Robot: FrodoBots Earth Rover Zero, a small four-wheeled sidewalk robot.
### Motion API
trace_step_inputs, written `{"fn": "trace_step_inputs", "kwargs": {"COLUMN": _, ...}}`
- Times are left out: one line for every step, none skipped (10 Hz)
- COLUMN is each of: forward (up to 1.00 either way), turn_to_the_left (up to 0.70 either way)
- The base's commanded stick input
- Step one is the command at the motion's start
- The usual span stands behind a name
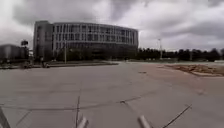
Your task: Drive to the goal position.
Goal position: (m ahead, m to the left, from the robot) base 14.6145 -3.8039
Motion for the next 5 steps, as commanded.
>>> {"fn": "trace_step_inputs", "kwargs": {"forward": 0.70, "turn_to_the_left": -0.34}}
{"fn": "trace_step_inputs", "kwargs": {"forward": 0.70, "turn_to_the_left": -0.34}}
{"fn": "trace_step_inputs", "kwargs": {"forward": 0.70, "turn_to_the_left": -0.34}}
{"fn": "trace_step_inputs", "kwargs": {"forward": 0.70, "turn_to_the_left": -0.34}}
{"fn": "trace_step_inputs", "kwargs": {"forward": 0.70, "turn_to_the_left": -0.26}}
